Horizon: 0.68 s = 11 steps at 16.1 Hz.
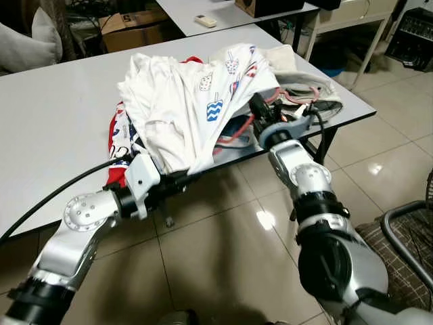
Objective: Hang hanger
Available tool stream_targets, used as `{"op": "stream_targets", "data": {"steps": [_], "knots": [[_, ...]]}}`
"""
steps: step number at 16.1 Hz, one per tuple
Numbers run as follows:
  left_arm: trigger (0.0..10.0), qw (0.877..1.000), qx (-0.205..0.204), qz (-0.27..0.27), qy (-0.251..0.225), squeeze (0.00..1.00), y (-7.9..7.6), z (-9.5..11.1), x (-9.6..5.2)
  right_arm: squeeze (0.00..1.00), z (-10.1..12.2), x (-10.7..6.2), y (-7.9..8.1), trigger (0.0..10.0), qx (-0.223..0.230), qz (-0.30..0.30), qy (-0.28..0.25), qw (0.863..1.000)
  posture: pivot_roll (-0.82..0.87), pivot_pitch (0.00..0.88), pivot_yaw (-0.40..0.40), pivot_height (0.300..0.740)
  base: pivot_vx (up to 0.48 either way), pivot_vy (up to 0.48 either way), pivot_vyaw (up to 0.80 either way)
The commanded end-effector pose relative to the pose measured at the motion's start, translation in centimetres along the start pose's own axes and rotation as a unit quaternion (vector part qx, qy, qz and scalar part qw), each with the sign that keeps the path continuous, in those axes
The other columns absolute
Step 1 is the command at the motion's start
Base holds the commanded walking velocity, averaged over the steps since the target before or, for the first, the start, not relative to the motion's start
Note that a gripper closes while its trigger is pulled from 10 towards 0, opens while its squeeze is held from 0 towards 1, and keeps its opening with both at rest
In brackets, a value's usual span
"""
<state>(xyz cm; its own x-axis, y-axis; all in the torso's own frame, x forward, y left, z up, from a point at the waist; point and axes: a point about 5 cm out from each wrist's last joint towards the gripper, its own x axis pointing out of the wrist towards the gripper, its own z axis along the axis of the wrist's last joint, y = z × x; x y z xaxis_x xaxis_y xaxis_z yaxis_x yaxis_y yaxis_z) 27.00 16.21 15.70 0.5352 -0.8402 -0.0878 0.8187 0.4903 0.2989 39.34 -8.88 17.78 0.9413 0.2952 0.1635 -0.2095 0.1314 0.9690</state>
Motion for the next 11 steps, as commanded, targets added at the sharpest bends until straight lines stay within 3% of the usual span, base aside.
{"op": "stream_targets", "data": {"steps": [1, 3, 8, 11], "knots": [[0.0, 1.0, -0.004, -0.026, 0.001, 0.0, -0.7, 0.0, 0.0, 0.0, 0.4, 0.3, 0.6, 10.0, 0.009, 0.009, -0.017, 1.0, 0.03, 0.082, 0.069, 0.74, 0.0, 0.0, 0.0], [0.0, 0.998, -0.022, -0.043, -0.028, 0.0, -1.3, 1.0, 0.6, 0.0, -0.3, 0.6, 0.7, 10.0, 0.002, 0.006, -0.006, 1.0, 0.04, 0.084, 0.06, 0.74, 0.0, 0.0, 0.0], [0.0, 0.992, -0.045, -0.079, -0.092, 0.0, -3.7, 3.2, 3.9, 0.0, -2.0, 1.0, 0.7, 10.0, -0.017, 0.002, 0.019, 1.0, 0.04, 0.08, 0.052, 0.74, 0.0, 0.0, 0.0], [0.0, 0.995, -0.011, -0.086, -0.051, 0.0, -4.0, 2.4, 4.2, 0.0, -1.7, 0.8, 0.4, 10.0, -0.013, 0.001, 0.016, 1.0, 0.03, 0.076, 0.056, 0.74, 0.0, 0.0, 0.0]]}}
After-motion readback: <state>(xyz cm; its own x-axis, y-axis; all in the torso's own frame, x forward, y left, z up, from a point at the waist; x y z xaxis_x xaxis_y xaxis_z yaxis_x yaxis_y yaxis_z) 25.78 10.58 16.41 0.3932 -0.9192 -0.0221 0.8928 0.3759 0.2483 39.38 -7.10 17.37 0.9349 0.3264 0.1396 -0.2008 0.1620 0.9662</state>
